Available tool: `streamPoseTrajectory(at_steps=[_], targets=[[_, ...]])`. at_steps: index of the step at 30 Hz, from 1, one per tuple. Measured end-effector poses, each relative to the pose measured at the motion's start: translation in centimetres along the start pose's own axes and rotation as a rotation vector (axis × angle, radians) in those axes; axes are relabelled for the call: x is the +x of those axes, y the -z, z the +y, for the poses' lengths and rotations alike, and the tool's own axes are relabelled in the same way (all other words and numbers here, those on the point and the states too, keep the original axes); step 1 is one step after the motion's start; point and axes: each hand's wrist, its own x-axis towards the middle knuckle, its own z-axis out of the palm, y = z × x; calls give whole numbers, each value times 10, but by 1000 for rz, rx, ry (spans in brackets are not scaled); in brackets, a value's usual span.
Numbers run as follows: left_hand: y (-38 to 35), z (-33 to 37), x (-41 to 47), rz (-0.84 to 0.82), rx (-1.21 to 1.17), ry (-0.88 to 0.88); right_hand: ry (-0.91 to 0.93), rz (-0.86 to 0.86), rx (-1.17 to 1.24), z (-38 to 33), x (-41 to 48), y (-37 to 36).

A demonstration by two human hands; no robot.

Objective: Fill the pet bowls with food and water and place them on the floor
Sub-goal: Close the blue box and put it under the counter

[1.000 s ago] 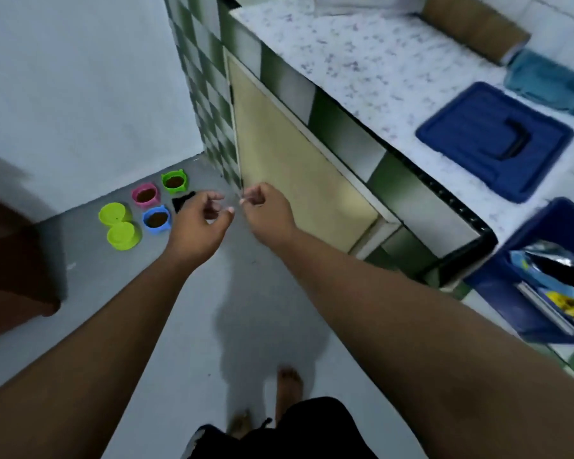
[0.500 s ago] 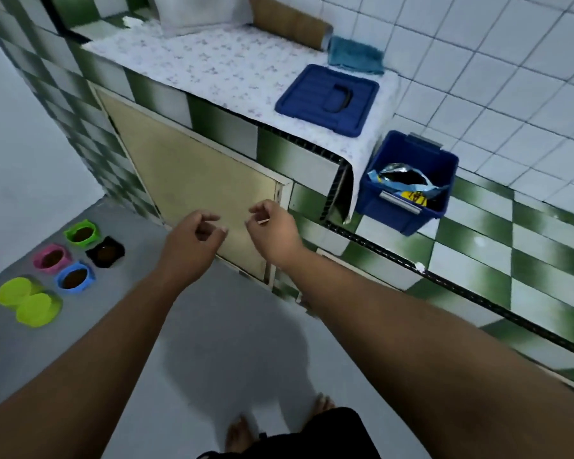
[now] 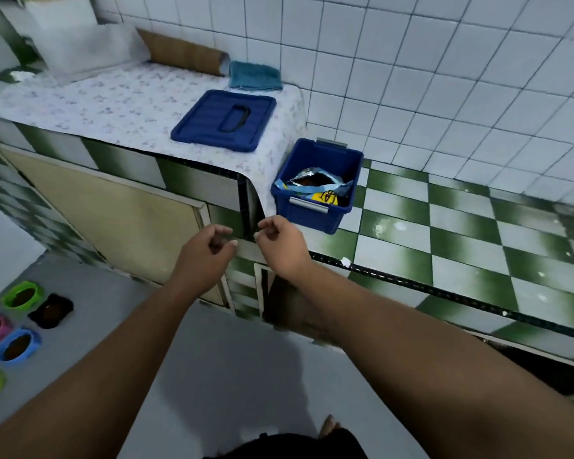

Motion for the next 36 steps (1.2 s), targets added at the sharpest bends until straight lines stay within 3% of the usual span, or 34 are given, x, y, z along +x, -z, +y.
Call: streamPoseTrajectory(at_steps=[14,21,29,36], targets=[[-84,85,32,-49,-26,-42,17,83,8,34,46,112],[-26,99,93,69,13,-35,102,48,-6,-29,125,105],[53,51,213,260,197,-111,102,71,-139,-82,247,58],[85,4,285,165,442,52,14,94,-298,-111,345,18]])
